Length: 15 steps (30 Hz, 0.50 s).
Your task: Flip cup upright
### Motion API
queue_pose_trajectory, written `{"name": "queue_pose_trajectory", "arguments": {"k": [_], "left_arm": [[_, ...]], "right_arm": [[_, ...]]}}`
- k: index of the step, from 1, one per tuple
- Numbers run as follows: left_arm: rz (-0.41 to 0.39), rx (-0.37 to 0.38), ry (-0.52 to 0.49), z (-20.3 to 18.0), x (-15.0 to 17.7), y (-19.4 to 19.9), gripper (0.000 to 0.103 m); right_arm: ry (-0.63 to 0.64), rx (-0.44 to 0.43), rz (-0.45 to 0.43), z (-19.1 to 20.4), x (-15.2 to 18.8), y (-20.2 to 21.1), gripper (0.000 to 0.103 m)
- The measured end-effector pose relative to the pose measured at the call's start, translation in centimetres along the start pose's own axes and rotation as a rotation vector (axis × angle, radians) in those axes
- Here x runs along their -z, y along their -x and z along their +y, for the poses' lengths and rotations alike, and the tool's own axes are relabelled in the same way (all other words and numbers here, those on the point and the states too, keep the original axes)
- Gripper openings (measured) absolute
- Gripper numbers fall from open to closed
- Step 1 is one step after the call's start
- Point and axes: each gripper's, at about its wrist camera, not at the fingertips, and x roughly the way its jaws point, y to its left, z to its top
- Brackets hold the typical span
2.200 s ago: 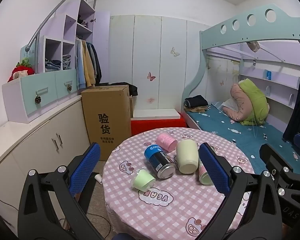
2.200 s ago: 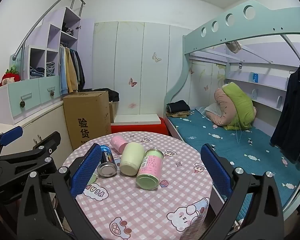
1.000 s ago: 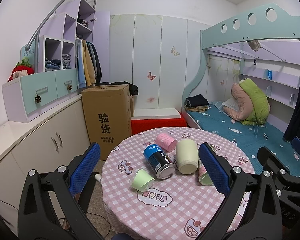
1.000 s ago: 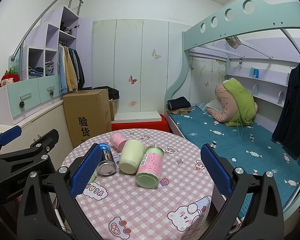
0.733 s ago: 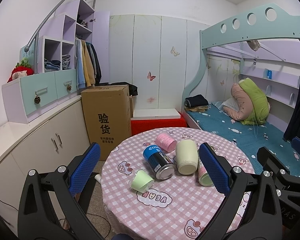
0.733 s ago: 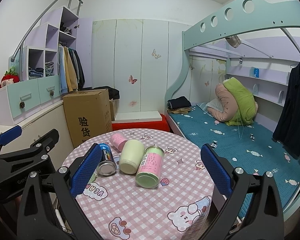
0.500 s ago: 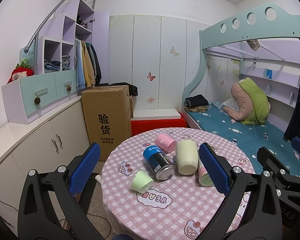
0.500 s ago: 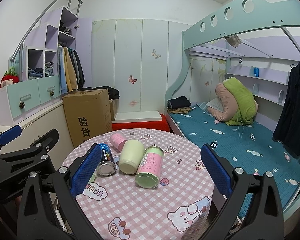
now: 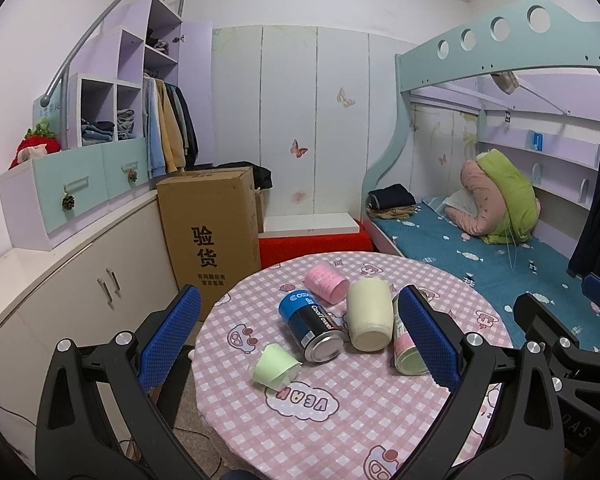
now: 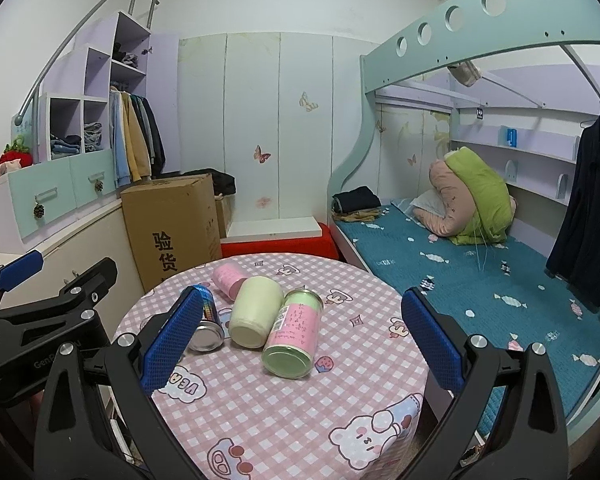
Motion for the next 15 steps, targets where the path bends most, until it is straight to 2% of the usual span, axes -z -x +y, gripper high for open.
{"name": "queue_pose_trajectory", "arguments": {"k": [15], "left_arm": [[0.122,0.025,-0.009,-1.6,-1.0,-6.2,0.098]], "right_arm": [[-0.030,-0.006,0.074,-1.5,-1.6,-4.8,0.096]]}}
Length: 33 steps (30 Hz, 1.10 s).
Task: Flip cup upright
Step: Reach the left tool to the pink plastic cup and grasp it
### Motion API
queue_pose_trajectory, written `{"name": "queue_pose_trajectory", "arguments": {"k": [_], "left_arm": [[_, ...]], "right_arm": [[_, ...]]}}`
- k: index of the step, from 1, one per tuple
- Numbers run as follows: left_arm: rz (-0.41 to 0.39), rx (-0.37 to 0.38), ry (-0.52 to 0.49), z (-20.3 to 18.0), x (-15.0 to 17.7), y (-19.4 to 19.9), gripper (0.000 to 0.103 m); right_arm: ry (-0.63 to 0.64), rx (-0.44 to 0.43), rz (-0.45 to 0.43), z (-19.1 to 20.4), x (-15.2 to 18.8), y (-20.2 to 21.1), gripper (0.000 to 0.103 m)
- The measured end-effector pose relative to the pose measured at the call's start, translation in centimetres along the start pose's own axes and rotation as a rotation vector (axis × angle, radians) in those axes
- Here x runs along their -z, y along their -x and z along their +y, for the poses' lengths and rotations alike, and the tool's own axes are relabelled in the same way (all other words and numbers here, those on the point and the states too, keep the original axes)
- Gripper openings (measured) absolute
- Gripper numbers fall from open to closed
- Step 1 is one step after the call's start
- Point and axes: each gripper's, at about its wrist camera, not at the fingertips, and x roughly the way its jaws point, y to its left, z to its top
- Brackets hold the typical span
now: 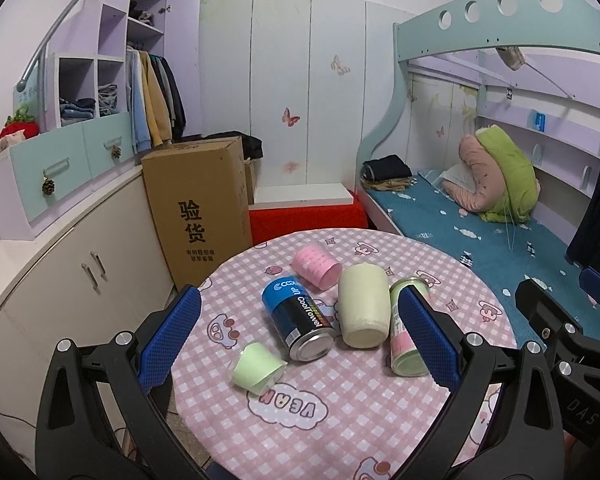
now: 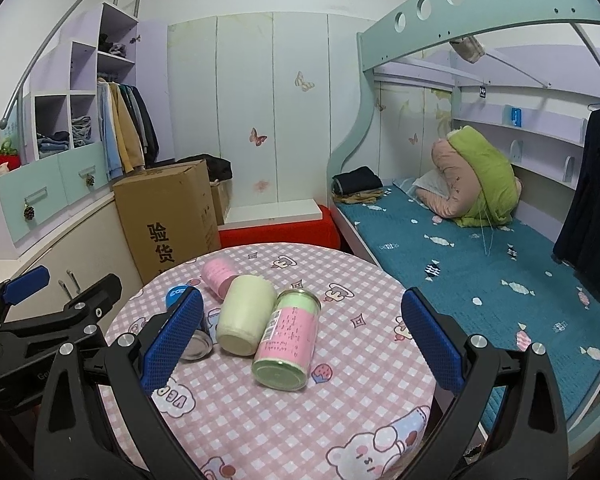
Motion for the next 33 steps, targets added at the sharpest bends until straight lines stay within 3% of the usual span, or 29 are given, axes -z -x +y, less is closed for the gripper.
{"name": "queue_pose_trajectory", "arguments": {"k": [6,12,26,33], "left_arm": [[0.046,0.009,0.005,-0.3,-0.8,-2.8,0.098],[0.144,0.037,0.038,-0.5,-2.0,-7.5,0.098],[0.469,0.075,0.139,-1.2,-3.9,-24.1,0.098],[0.577,0.022,0.206,0.1,-3.5,-30.8,0.098]], "right_arm": [[-0.008,-0.001,0.031,-0.4,-1.1,-2.4,0.096],[-0.001,0.001,0.075,-0.7,-2.3,-6.1,0.096],[-0.003,-0.019,0.212,-3.0,-4.9,-19.2,0.096],[0.007,-0.031,0.268,-3.2,-5.1,-24.0,0.096]]}}
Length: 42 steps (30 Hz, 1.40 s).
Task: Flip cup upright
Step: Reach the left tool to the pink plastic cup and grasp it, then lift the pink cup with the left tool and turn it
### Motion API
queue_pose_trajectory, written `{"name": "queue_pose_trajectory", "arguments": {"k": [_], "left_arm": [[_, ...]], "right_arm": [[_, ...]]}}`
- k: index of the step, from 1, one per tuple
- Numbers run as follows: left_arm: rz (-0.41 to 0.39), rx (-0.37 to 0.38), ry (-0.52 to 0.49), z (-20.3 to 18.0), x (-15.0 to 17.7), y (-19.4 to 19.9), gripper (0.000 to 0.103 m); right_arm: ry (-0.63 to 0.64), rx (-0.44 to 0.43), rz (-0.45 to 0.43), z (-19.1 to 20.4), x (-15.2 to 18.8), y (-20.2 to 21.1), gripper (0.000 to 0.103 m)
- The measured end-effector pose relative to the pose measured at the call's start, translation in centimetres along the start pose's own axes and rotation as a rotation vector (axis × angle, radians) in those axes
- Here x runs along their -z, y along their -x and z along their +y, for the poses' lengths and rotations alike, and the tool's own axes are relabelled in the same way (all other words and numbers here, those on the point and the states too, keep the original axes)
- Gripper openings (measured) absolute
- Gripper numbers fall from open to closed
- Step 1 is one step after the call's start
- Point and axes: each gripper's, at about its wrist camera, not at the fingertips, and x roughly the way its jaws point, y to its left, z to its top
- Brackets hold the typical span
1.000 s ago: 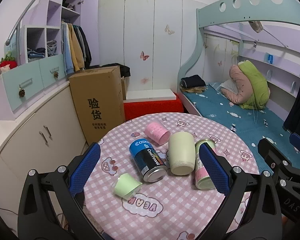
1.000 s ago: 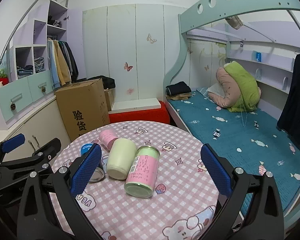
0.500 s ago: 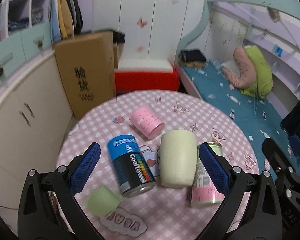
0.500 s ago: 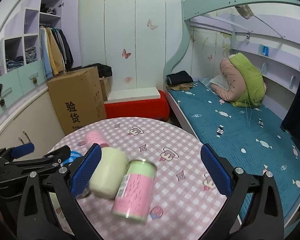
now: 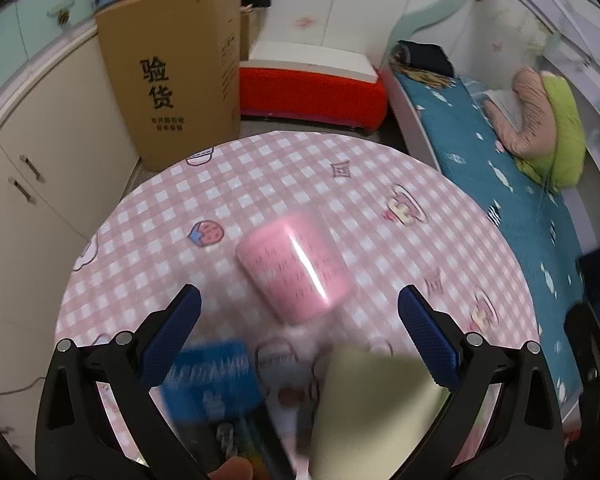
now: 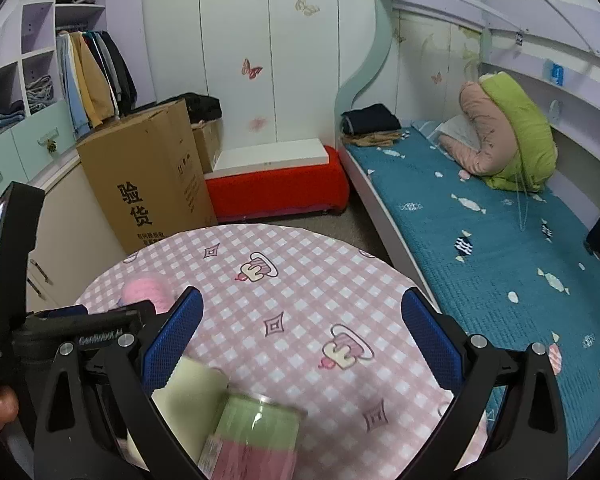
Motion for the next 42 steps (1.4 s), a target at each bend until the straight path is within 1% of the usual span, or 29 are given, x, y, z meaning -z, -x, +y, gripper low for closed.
{"name": "queue_pose_trajectory", "arguments": {"k": [2,4,6,8,10,11,12,15,16,19,22,25,27,30,31,33,35,39,42], "left_arm": [[0.055,-0.014,0.027,0.2,-0.9,-1.8,0.098],[0.083,0.006,0.060,0.6,-1.3,-3.0,0.098],[0.090,-0.014,0.072,0.5,-1.6,-3.9,0.098],[0.095,-0.009,0.066,0.3,-1.7,-4.2,0.098],[0.088,-0.025,0.052,0.2,-1.8,-4.7,0.097],[0.084,-0.033,0.051,0.2,-1.8,-4.8,0.090],[0.087,-0.034,0.053,0.3,-1.7,-5.0,0.079],[0.077,-0.028,0.037,0.1,-1.8,-5.1,0.077],[0.075,-0.032,0.025,0.0,-1.8,-5.0,0.075],[0.042,-0.052,-0.003,-0.1,-1.7,-3.8,0.075],[0.011,-0.039,-0.011,0.2,-1.6,-1.6,0.074],[-0.044,-0.034,-0.027,0.5,-1.2,1.7,0.074],[-0.071,-0.010,-0.036,0.5,-0.6,4.0,0.074],[-0.101,0.017,-0.073,0.5,1.0,7.8,0.074],[-0.105,0.029,-0.084,0.5,2.0,9.0,0.074],[-0.093,0.055,-0.097,0.7,3.8,10.3,0.074],[-0.078,0.083,-0.118,1.1,6.3,11.7,0.074],[-0.056,0.107,-0.150,1.7,10.7,12.8,0.074],[-0.028,0.124,-0.167,1.9,13.7,12.6,0.074]], "right_arm": [[-0.002,-0.009,0.019,0.0,-0.2,-1.2,0.096],[-0.008,-0.017,0.040,-0.2,-0.2,-2.3,0.096],[-0.010,-0.026,0.051,-0.3,0.0,-3.0,0.096],[-0.011,-0.032,0.065,-0.4,0.1,-3.7,0.096],[-0.017,-0.041,0.072,-0.5,0.3,-3.9,0.096],[-0.021,-0.044,0.075,-0.7,0.4,-4.0,0.096],[-0.026,-0.045,0.079,-0.9,0.5,-4.1,0.096],[-0.033,-0.042,0.082,-0.8,0.7,-4.1,0.096],[-0.033,-0.044,0.083,-0.8,0.7,-4.1,0.096],[-0.031,-0.041,0.081,-0.5,0.8,-3.8,0.096],[-0.034,-0.052,0.070,0.1,0.8,-2.8,0.096],[-0.032,-0.060,0.045,0.7,0.8,-0.9,0.096],[-0.034,-0.069,0.031,0.9,0.7,0.7,0.096],[-0.034,-0.071,0.003,1.5,1.3,3.9,0.096],[-0.036,-0.072,-0.001,1.7,1.7,4.7,0.096],[-0.041,-0.070,0.001,1.9,2.8,6.7,0.096],[-0.041,-0.063,0.007,2.0,4.2,8.0,0.096],[-0.052,-0.072,0.045,2.2,7.9,10.1,0.096],[-0.066,-0.075,0.077,2.1,10.3,11.2,0.096]]}}
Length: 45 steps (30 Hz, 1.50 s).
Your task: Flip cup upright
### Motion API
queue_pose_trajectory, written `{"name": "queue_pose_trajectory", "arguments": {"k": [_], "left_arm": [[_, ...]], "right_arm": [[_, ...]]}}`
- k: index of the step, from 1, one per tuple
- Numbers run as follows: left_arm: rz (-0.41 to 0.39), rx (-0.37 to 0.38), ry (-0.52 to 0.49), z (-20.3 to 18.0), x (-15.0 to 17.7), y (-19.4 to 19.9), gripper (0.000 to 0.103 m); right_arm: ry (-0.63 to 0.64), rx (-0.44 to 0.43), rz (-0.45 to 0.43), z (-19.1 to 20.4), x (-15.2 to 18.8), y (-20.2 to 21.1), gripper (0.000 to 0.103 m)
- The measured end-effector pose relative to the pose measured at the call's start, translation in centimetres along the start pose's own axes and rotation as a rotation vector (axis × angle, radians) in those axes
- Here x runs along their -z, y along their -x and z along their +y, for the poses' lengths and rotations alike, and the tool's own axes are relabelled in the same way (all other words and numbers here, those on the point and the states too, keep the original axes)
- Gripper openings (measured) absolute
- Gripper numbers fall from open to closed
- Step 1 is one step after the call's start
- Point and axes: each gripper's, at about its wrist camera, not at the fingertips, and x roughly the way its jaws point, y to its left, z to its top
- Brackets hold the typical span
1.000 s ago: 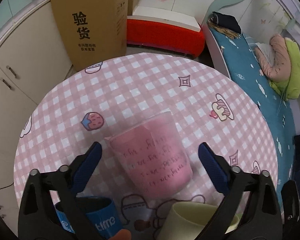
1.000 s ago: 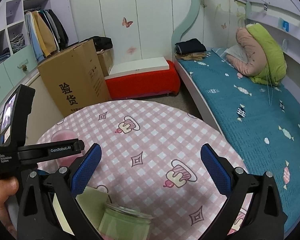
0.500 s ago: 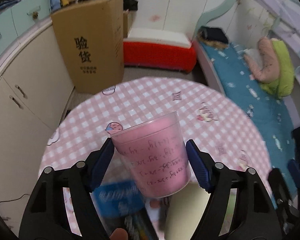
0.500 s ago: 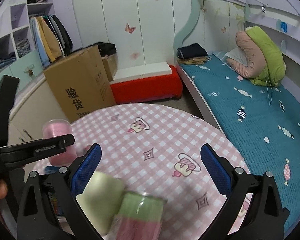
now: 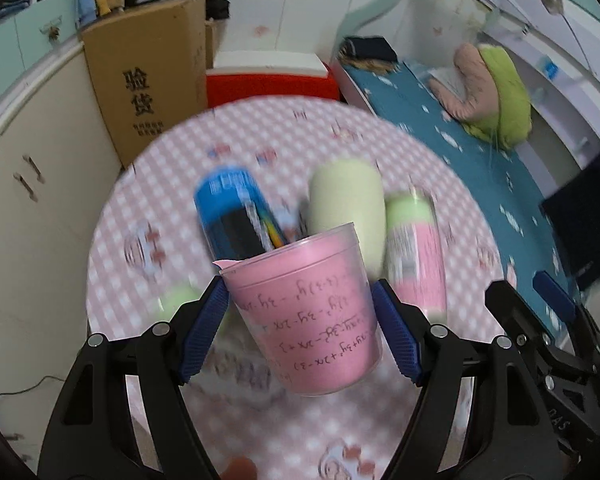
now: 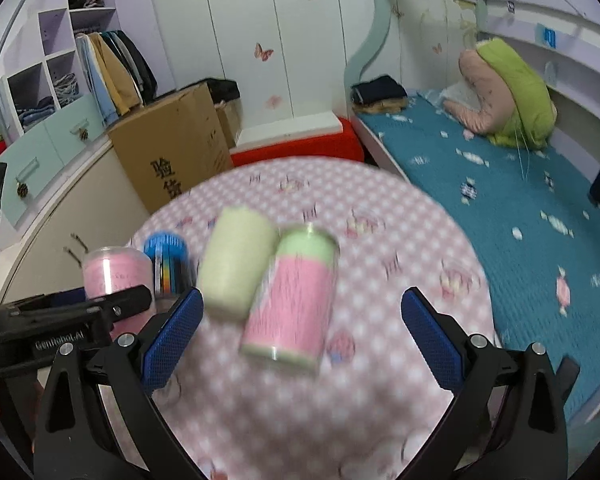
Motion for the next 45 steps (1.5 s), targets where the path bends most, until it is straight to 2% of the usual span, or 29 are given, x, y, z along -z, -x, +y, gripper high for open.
{"name": "queue_pose_trajectory", "arguments": {"k": [4,9,15,20,22,23,27,29,32,36,42,45], "left_arm": [[0.031,-0.010,-0.025,-0.5,3.5,-1.0,0.075],[0.086,-0.014,-0.002,0.2,5.8,-3.1,0.075],[0.112,-0.034,-0.008,0.7,7.0,-4.9,0.075],[0.133,-0.023,-0.067,0.2,7.3,-5.0,0.076],[0.138,-0.004,-0.075,0.2,7.3,-4.6,0.083],[0.140,0.018,-0.078,0.2,7.3,-4.3,0.084],[0.115,0.083,-0.063,1.3,7.4,-2.0,0.085],[0.079,0.105,-0.051,2.5,7.5,-0.4,0.088],[0.009,0.061,-0.014,5.1,8.0,1.6,0.091],[-0.024,0.018,0.042,8.2,8.0,2.4,0.091],[-0.015,-0.021,0.096,11.9,8.2,1.8,0.091],[-0.003,-0.038,0.090,12.6,8.5,1.3,0.091]], "right_arm": [[-0.008,0.005,0.035,0.1,2.2,0.3,0.096],[-0.021,0.010,0.077,0.2,4.1,-0.4,0.096],[-0.017,0.024,0.114,0.6,5.3,-1.4,0.096],[-0.018,0.019,0.111,1.0,5.3,-1.1,0.096],[-0.024,0.005,0.101,1.2,5.1,-0.6,0.096],[-0.025,0.000,0.096,1.4,4.9,-0.2,0.096],[-0.038,-0.039,0.071,2.2,4.1,1.5,0.096],[-0.030,-0.053,0.071,3.0,3.8,2.1,0.096],[-0.011,-0.084,0.095,4.8,3.7,1.8,0.096],[-0.011,-0.154,0.173,7.1,4.0,-0.2,0.096],[-0.030,-0.226,0.300,9.3,4.8,-4.1,0.096],[-0.018,-0.230,0.340,10.2,5.0,-5.6,0.096]]}}
